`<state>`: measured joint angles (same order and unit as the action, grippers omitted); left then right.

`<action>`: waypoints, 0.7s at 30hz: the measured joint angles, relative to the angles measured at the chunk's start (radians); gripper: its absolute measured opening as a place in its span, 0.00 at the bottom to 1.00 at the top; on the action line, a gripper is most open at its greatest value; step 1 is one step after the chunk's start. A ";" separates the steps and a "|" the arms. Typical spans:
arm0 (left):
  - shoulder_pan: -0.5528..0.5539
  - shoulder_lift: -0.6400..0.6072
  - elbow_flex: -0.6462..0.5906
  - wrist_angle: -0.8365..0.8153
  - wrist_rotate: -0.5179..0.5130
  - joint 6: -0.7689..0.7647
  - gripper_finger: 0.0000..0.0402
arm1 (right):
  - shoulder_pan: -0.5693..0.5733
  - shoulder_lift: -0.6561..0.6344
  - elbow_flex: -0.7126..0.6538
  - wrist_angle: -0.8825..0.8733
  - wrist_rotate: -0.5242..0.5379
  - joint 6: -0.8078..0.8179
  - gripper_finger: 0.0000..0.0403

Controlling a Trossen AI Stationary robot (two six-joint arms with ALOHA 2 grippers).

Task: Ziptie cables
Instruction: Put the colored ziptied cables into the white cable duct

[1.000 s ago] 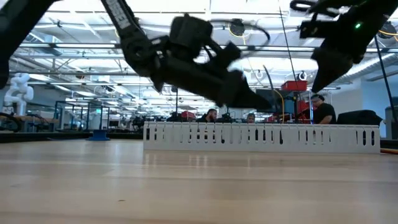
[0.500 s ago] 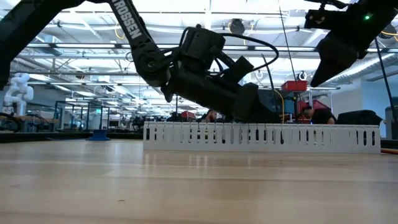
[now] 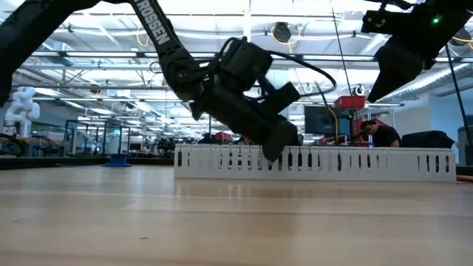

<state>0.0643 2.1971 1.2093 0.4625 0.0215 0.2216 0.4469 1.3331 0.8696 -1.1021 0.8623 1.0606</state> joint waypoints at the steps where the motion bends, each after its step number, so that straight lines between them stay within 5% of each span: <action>1: 0.001 -0.001 0.012 -0.040 -0.002 0.007 0.27 | 0.000 0.000 0.000 0.000 0.000 -0.001 0.04; 6: 0.004 0.001 0.076 -0.165 -0.001 0.028 0.28 | 0.000 0.000 0.000 0.000 0.000 -0.001 0.04; 21: -0.008 -0.052 0.135 -0.151 -0.001 0.054 0.28 | 0.000 0.000 0.000 0.010 -0.003 0.000 0.04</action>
<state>0.0563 2.1448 1.3445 0.3111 0.0200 0.2758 0.4469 1.3331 0.8696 -1.0921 0.8593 1.0603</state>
